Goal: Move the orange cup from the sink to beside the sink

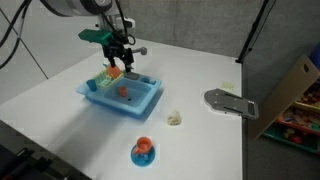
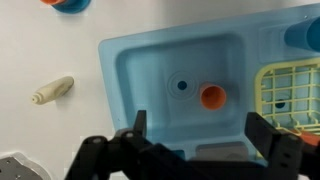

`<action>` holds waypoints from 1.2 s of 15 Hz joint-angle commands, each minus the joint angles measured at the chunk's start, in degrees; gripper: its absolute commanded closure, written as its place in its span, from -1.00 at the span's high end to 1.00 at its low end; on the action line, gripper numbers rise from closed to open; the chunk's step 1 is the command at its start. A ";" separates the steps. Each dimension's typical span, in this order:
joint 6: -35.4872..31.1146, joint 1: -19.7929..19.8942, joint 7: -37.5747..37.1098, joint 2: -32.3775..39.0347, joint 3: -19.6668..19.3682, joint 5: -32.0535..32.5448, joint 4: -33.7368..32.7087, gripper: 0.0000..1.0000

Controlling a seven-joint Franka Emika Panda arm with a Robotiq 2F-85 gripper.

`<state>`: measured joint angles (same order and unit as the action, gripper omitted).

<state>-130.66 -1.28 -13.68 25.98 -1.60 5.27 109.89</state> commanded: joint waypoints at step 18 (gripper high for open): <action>-2.25 -0.54 6.03 15.49 -1.70 0.79 -9.38 1.00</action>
<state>-132.61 -1.64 -9.27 39.41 -3.09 5.64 103.25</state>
